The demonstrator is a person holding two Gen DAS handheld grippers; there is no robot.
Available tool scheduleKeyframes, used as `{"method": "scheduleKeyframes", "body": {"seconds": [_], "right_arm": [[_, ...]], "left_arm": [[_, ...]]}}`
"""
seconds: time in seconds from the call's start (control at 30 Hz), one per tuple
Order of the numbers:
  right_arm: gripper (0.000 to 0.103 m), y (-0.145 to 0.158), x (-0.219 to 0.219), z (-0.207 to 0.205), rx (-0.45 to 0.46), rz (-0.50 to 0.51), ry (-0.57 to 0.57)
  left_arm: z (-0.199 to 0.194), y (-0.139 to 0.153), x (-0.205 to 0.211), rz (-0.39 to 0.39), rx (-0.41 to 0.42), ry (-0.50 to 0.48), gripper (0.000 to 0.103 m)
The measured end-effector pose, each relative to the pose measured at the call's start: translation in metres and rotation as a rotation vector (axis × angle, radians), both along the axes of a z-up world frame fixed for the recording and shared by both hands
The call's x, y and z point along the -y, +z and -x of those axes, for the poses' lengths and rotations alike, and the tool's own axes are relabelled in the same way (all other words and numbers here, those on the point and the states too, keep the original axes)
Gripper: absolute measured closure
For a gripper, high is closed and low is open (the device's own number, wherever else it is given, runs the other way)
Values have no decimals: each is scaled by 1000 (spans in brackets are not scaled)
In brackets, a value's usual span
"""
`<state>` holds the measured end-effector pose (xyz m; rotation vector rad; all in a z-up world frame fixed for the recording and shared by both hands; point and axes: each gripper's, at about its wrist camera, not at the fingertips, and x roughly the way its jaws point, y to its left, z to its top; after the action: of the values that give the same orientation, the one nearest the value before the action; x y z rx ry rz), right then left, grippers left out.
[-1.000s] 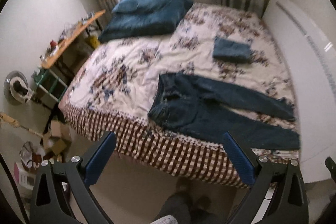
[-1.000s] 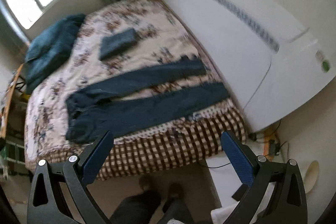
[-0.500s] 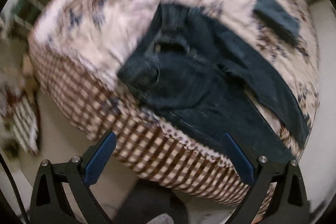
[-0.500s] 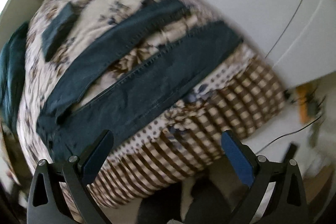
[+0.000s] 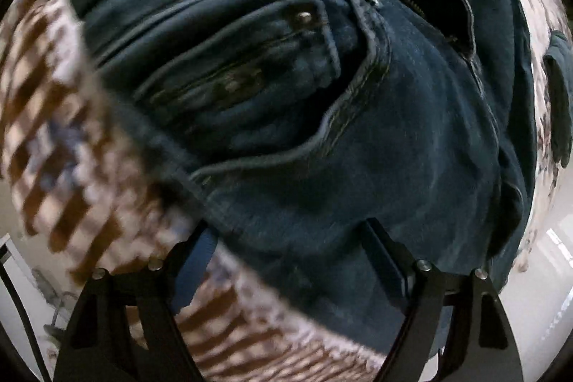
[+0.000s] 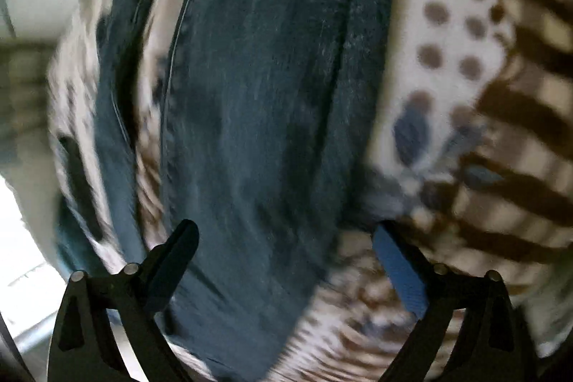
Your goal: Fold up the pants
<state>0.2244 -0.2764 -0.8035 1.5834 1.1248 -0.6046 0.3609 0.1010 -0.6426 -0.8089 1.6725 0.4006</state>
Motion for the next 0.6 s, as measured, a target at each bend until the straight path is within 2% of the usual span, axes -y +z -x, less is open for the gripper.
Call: {"method": "scheduleKeyframes", "body": {"seconds": [0.03, 0.07, 0.1, 0.13, 0.2, 0.23, 0.33, 0.43, 0.5, 0.53, 0.6], "right_arm": [[21, -5, -1, 2, 15, 1, -31], [37, -9, -3, 2, 17, 3, -39], [50, -10, -5, 0, 11, 13, -26], [72, -10, -7, -2, 0, 32, -1], [87, -4, -11, -8, 9, 67, 62], [91, -1, -12, -11, 20, 79, 85], [95, 10, -14, -18, 36, 96, 113], [95, 0, -18, -27, -62, 111, 157], [93, -14, -21, -41, -113, 89, 179], [87, -11, -23, -50, -133, 99, 218], [64, -4, -32, -73, -163, 92, 344]], "left_arm": [[-1, 0, 1, -4, 8, 5, 22], [-2, 1, 2, -10, 19, 15, 26], [-2, 3, 3, -28, 26, 24, 41], [-1, 8, 3, -55, 34, 33, 50], [2, 19, 1, -91, 38, 28, 71], [4, 24, 0, -108, 44, 19, 74], [10, 29, 0, -133, 59, -28, 76], [10, 23, 1, -122, 48, -50, 73], [9, 34, 1, -108, 51, -76, 71], [11, 48, 2, -101, 49, -99, 70], [18, 83, 7, -63, 52, -141, 68]]}}
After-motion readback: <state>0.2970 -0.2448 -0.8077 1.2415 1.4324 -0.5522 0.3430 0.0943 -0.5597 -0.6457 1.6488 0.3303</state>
